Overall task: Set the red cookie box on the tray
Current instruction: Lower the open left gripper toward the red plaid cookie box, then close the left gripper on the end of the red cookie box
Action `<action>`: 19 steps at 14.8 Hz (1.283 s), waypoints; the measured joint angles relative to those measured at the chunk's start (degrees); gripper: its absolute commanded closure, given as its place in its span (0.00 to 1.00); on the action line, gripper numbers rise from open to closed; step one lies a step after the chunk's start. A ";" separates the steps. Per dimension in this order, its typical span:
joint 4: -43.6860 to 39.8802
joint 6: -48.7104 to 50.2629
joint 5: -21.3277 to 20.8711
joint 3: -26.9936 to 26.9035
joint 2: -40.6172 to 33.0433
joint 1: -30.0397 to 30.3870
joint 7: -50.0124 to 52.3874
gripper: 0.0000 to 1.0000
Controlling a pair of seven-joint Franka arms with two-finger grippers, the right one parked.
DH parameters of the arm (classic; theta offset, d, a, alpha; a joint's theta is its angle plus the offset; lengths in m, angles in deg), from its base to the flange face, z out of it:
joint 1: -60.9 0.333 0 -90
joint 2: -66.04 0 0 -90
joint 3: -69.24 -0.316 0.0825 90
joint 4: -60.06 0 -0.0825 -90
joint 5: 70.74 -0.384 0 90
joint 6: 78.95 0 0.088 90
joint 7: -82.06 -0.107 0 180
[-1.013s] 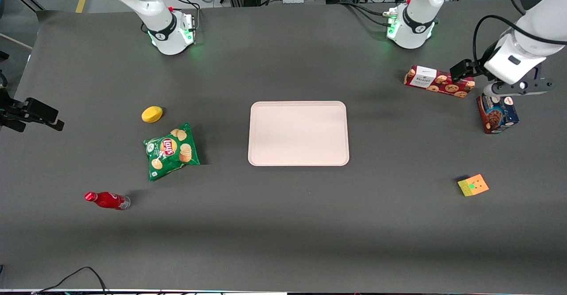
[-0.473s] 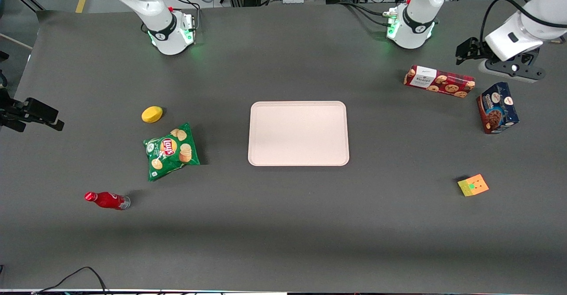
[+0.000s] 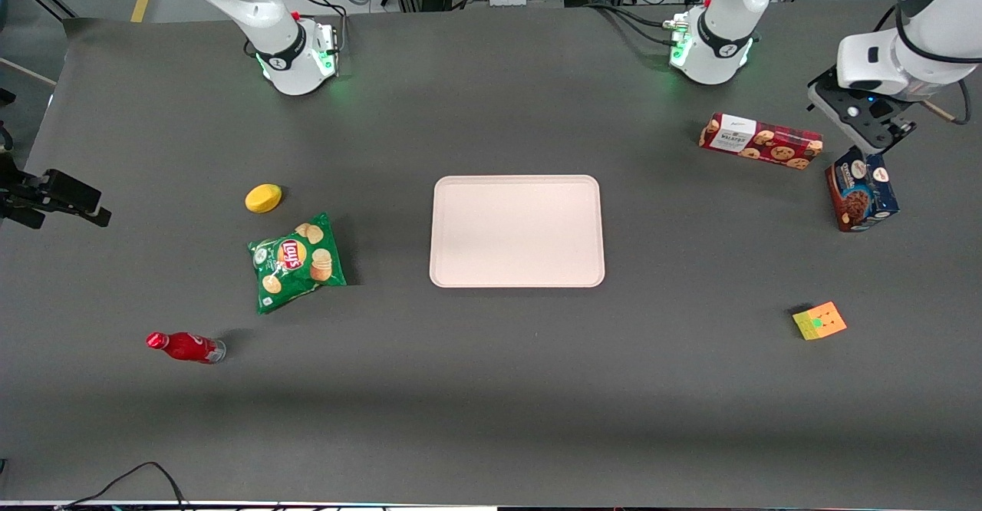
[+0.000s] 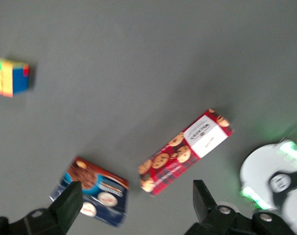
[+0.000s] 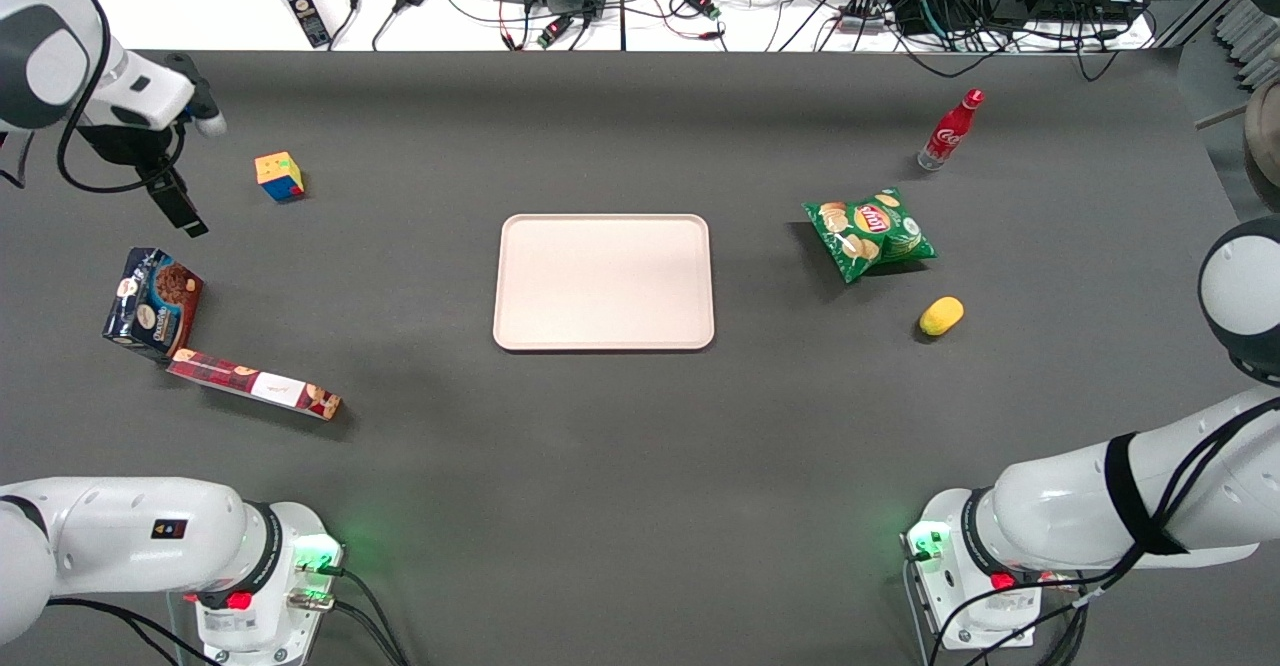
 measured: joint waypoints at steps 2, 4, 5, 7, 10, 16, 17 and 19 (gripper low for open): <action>2.65 -3.69 -0.18 -0.55 -0.94 0.33 -8.77 0.00; 4.74 -5.57 -0.23 -1.21 -1.96 0.85 -15.44 0.00; 5.80 -6.08 -0.23 -1.46 -2.53 1.01 -18.24 0.00; 8.37 -8.03 -0.24 -2.08 -3.93 1.09 -23.01 0.00; 12.76 -11.57 -0.25 -2.41 -6.00 1.10 -29.76 0.00; 21.08 -19.55 -0.26 -4.82 -6.83 1.13 -39.31 0.00; 22.11 -20.11 -0.26 -4.82 -6.83 1.13 -39.92 0.00; 23.70 -20.80 -0.26 -4.90 -6.84 1.13 -41.34 0.00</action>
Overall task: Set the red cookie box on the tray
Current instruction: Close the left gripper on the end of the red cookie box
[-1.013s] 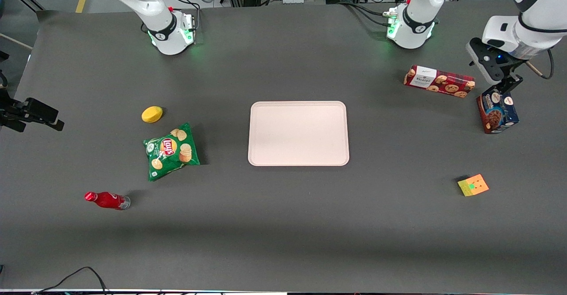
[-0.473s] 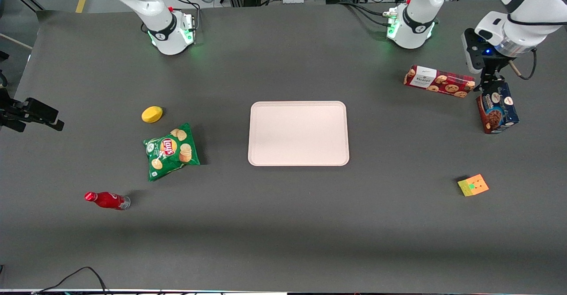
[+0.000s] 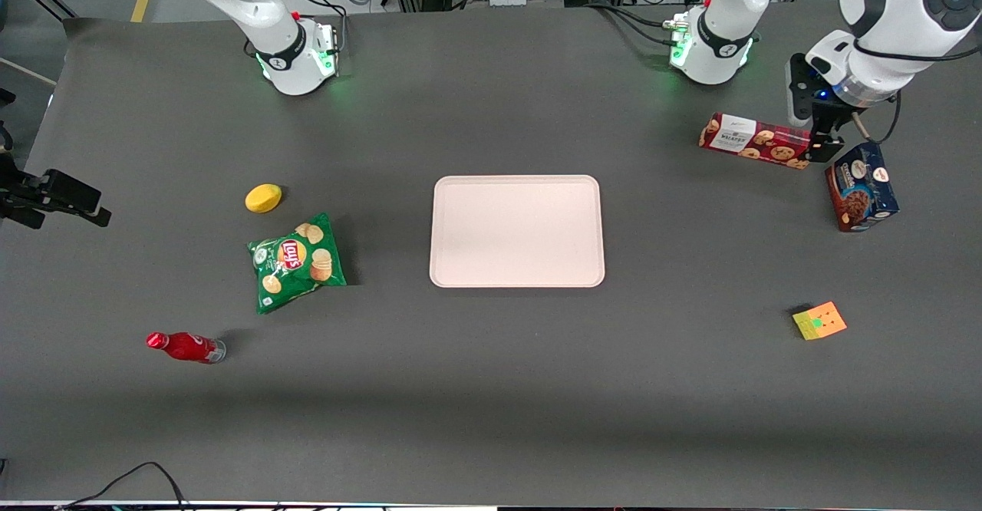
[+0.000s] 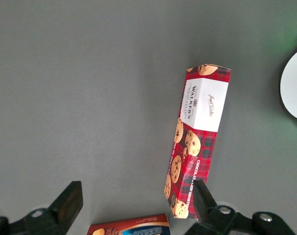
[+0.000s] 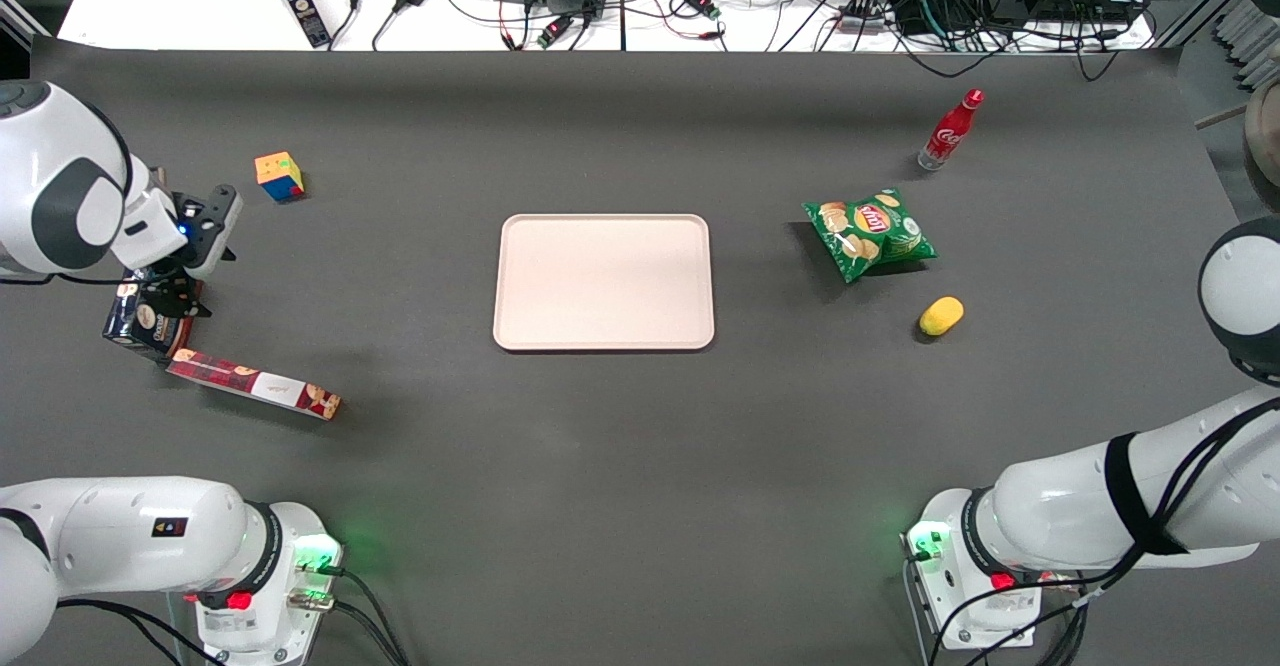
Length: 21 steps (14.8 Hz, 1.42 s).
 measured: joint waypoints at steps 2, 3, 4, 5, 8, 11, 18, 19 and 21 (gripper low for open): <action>1.95 -1.84 0.00 -0.85 0.00 0.00 -1.54 0.00; 3.29 -3.34 0.00 -1.60 0.01 0.01 -2.54 0.00; 4.56 -4.63 0.00 -2.57 0.05 0.02 -3.41 0.00; 5.77 -5.73 0.00 -3.70 0.12 0.03 -4.32 0.00; 8.18 -8.13 0.00 -5.91 0.69 0.76 -7.46 0.00; 8.76 -9.62 0.00 -6.20 2.39 2.06 -9.36 0.00; 8.88 -16.62 0.00 -6.20 11.21 2.65 -9.53 0.00; 8.88 -16.62 0.00 -6.20 11.81 3.15 -9.53 0.00; 8.88 -16.61 0.00 -6.21 12.66 4.70 -9.56 0.00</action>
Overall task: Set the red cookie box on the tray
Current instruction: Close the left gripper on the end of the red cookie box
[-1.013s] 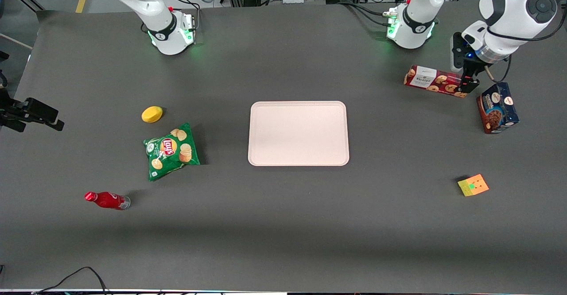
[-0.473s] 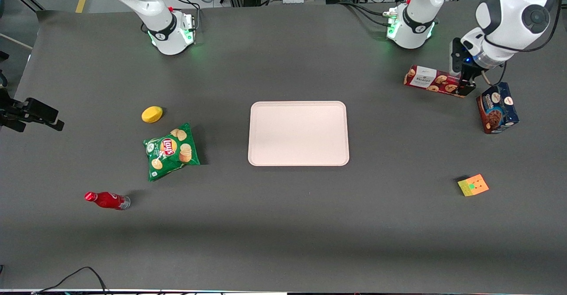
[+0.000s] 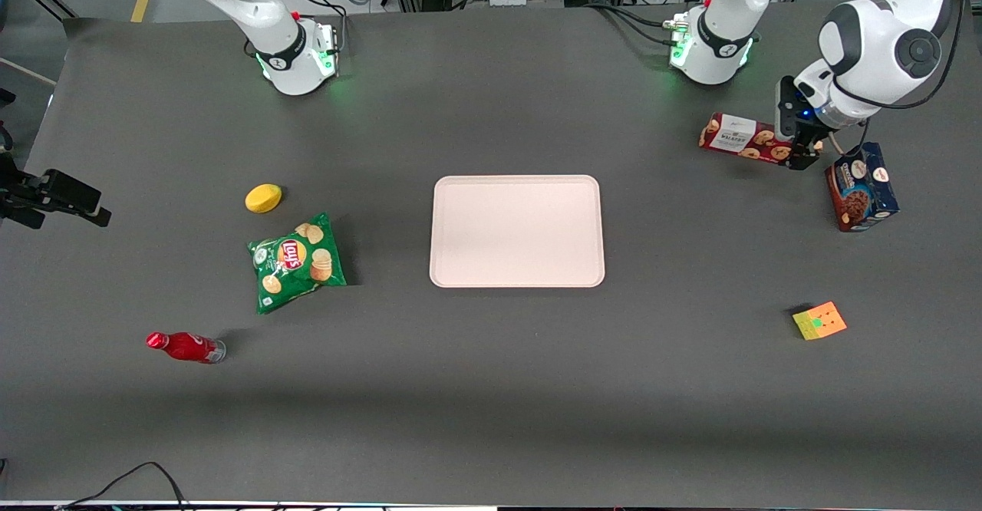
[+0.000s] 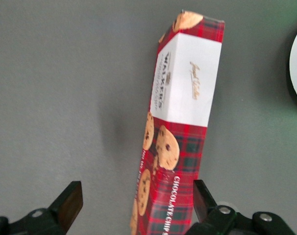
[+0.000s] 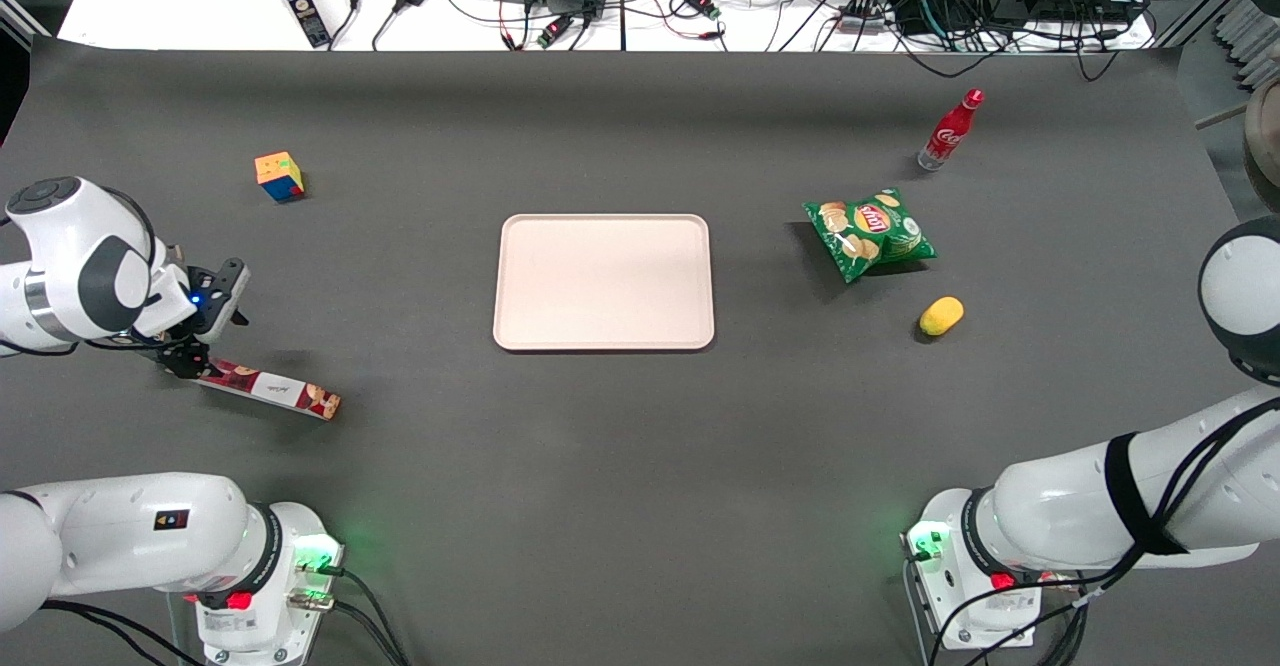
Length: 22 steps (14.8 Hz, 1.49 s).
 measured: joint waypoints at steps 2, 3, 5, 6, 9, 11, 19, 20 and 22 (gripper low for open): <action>0.02 0.12 0.00 -0.05 0.81 2.24 -0.11 0.00; 0.02 0.16 0.00 -0.08 1.26 3.27 -0.25 0.00; 0.05 0.30 0.00 -0.11 2.33 4.61 -0.34 0.00; 0.06 0.31 0.00 -0.11 2.97 4.87 -0.34 0.00; 0.06 0.31 0.00 -0.11 4.95 5.05 -0.34 0.00; 0.05 0.10 0.00 -0.11 6.36 5.48 -0.34 0.00; 0.03 -6.28 0.00 -0.11 13.19 7.01 -1.60 0.16; 0.00 -6.82 0.00 -0.11 13.92 7.18 -2.04 0.37; -0.10 -7.11 0.22 -0.11 14.20 7.43 -2.28 0.63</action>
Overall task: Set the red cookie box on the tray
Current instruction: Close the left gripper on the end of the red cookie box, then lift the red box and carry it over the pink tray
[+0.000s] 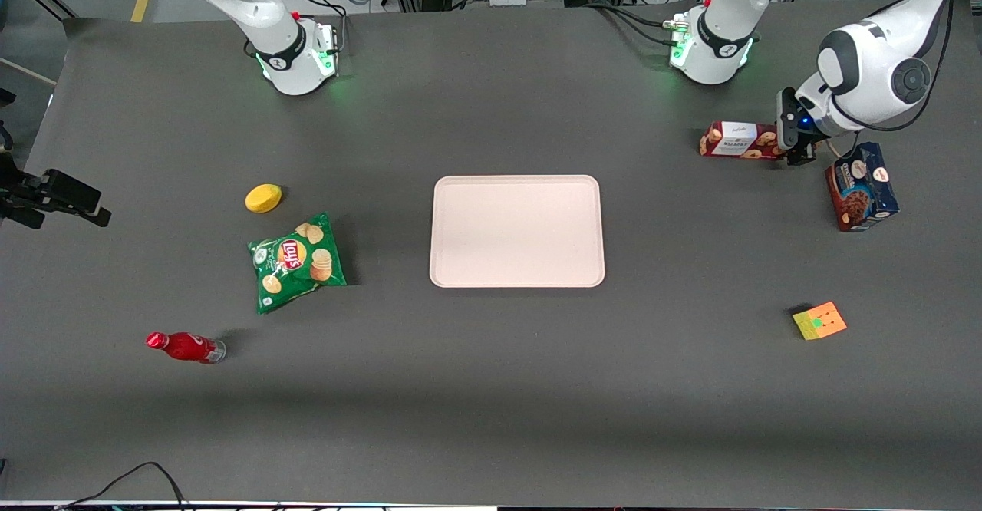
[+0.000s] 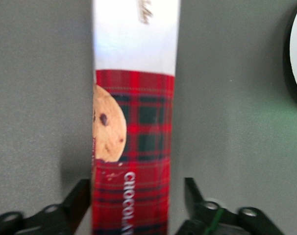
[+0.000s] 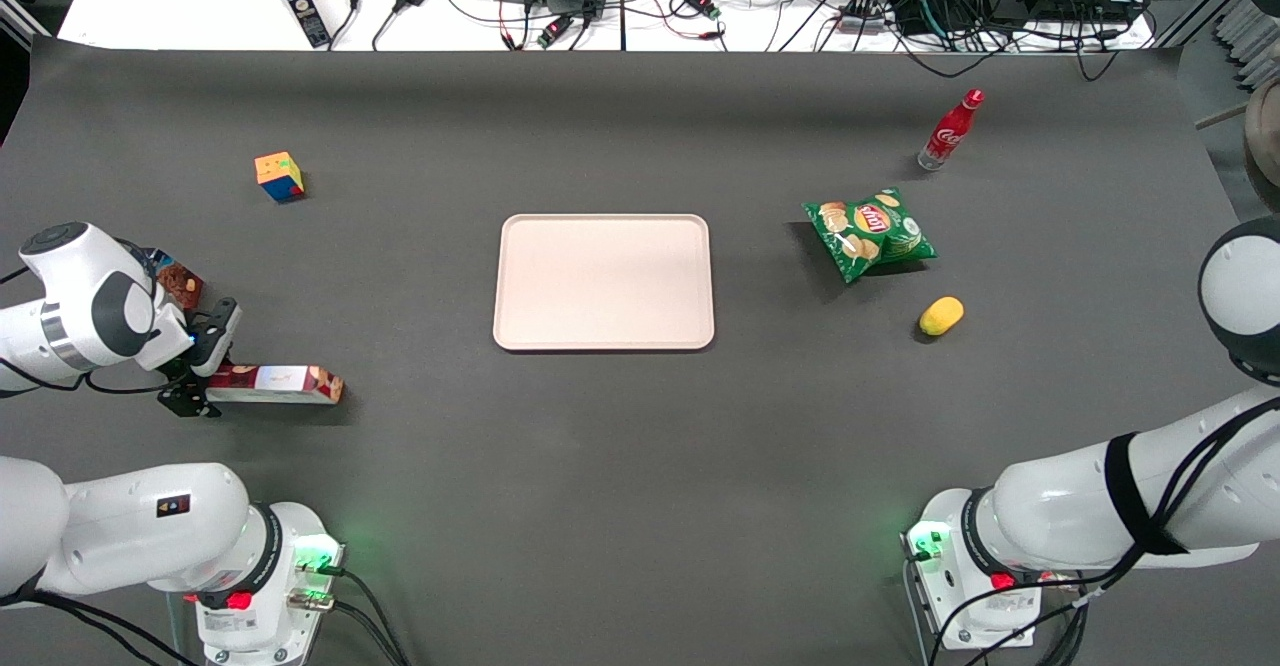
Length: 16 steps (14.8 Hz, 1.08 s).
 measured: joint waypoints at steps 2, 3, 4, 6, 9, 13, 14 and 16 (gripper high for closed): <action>-0.10 0.00 1.13 0.00 -0.02 0.11 -0.02 0.76; -0.31 0.01 1.43 0.00 -0.03 0.11 -0.02 0.76; -0.61 0.16 1.61 0.00 -0.03 0.11 -0.03 0.76; -1.53 1.47 1.89 0.01 -0.05 0.11 -0.03 0.76; -6.55 9.63 2.59 0.45 -1.54 0.10 -0.05 0.76; -17.93 26.73 4.69 8.66 -9.40 0.07 1.84 0.76; -21.20 30.70 4.83 11.19 -11.61 0.03 3.21 0.76; -27.10 37.28 4.92 14.52 -15.04 -0.05 5.15 0.76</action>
